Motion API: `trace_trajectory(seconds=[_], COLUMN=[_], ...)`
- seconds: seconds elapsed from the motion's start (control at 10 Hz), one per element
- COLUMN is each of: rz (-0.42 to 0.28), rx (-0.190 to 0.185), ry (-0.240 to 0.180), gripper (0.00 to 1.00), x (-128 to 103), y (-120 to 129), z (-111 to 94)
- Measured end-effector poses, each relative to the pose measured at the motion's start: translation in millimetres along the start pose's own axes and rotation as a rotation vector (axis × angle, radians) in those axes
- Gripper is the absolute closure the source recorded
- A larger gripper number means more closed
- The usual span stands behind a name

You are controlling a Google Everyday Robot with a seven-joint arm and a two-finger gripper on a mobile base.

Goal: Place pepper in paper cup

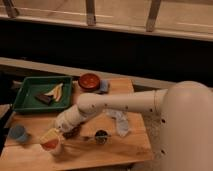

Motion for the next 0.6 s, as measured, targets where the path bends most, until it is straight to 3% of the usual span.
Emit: trace_trajectory(seconds=[0.1, 0.3, 0.5, 0.6], rz=[-0.013, -0.039, -0.028, -0.021], rx=[0.019, 0.099, 0.265, 0.349], ry=[0.02, 0.093, 0.241, 0.286], gripper=[0.46, 0.46, 0.43, 0.43], x=[-8, -27, -37, -47], y=[-1, -7, -22, -27], z=[-8, -31, -54, -67])
